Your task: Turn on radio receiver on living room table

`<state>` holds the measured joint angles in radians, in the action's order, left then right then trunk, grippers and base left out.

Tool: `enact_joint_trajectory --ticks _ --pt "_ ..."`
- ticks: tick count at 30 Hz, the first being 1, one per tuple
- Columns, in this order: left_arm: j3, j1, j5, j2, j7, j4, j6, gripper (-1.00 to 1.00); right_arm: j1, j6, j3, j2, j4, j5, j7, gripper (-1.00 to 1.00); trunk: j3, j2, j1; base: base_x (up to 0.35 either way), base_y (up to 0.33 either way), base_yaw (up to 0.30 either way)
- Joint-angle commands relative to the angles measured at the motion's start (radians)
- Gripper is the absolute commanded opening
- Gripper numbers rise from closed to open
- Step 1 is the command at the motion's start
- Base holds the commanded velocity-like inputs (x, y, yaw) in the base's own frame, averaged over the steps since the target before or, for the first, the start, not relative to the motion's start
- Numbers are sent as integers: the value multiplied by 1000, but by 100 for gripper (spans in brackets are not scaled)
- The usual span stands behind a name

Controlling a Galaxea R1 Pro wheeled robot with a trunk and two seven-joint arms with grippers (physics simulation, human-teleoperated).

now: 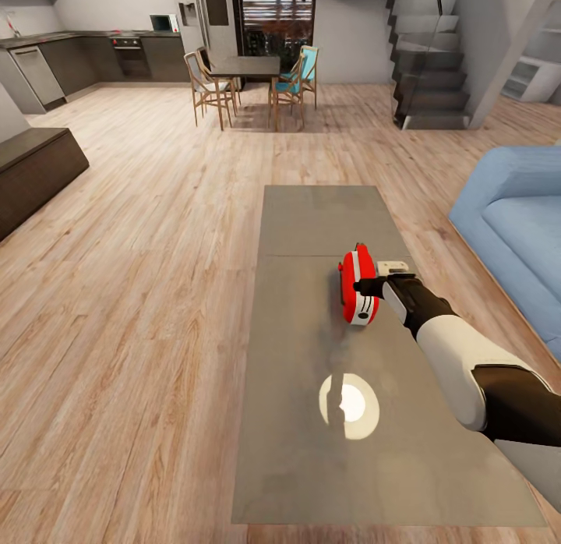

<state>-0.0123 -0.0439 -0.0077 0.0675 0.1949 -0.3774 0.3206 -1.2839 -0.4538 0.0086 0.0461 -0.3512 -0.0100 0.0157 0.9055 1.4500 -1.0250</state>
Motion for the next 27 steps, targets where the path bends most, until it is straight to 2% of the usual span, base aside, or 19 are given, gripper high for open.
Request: enact_joint_trajectory --ticks 1,27 --pt "0 0 0 0 0 0 0 100 0 0 0 0 0 0 0 100 0 0 0 0 0 0" --pt "0 0 0 0 0 0 0 100 0 1 -2 1 -2 2 1 100 0 0 0 0 0 0"
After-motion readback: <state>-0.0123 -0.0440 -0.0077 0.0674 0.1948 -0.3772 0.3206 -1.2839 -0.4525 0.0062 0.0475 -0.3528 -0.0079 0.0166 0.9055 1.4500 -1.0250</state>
